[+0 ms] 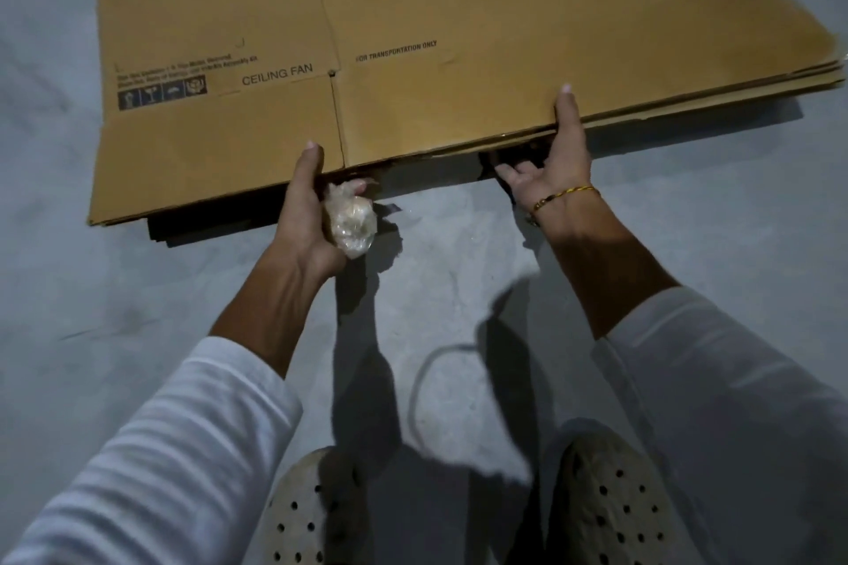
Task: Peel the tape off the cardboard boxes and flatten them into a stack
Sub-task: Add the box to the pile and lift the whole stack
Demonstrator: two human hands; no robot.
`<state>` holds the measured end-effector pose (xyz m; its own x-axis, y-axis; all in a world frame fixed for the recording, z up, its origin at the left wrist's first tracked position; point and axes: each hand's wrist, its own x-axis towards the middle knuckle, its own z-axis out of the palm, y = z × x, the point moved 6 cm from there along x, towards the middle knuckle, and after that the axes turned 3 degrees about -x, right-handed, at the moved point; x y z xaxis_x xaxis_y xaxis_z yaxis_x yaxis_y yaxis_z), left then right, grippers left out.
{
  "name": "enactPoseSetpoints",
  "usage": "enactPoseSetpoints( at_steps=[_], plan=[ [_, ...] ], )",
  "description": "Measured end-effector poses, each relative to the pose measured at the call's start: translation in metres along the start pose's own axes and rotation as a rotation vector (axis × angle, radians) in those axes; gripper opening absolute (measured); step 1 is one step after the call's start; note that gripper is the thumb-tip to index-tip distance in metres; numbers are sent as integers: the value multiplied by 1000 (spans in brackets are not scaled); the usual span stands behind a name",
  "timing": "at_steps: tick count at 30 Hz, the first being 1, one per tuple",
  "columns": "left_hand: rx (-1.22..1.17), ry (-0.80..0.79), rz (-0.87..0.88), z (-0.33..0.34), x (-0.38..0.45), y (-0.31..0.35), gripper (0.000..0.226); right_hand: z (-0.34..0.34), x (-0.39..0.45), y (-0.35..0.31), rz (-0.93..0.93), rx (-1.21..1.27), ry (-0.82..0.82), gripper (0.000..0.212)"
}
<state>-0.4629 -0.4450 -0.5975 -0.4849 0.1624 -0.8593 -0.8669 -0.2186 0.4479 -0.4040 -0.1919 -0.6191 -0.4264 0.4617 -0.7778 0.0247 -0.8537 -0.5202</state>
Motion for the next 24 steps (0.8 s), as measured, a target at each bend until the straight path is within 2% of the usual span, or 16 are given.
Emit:
enactPoseSetpoints(
  at_steps=[2,4,8,13,16,17,20,21,24],
  plan=[
    [141,11,52,0,-1,0,67,10,3,4,11,93,-78,68],
    [184,64,118,-3,-2,1,70,9,2,6,-25,89,-45,62],
    [74,-10,46,3,-12,1,79,16,-15,-6,-40,127,-55,55],
    [-58,-56,72,22,-71,44,49,31,-74,-25,17,129,-11,60],
    [-13,-34,39,29,-119,76,42,44,-127,-48,57,98,34,81],
    [-21,-28,23,32,-134,85,35,50,-145,-56,71,93,57,79],
    [-33,12,11,42,-172,115,17,59,-198,-75,120,77,84,30],
    [-12,17,-5,48,-183,125,14,59,-211,-81,143,90,49,31],
    [136,20,-24,70,-212,148,12,55,-233,-103,171,144,1,69]
  ],
)
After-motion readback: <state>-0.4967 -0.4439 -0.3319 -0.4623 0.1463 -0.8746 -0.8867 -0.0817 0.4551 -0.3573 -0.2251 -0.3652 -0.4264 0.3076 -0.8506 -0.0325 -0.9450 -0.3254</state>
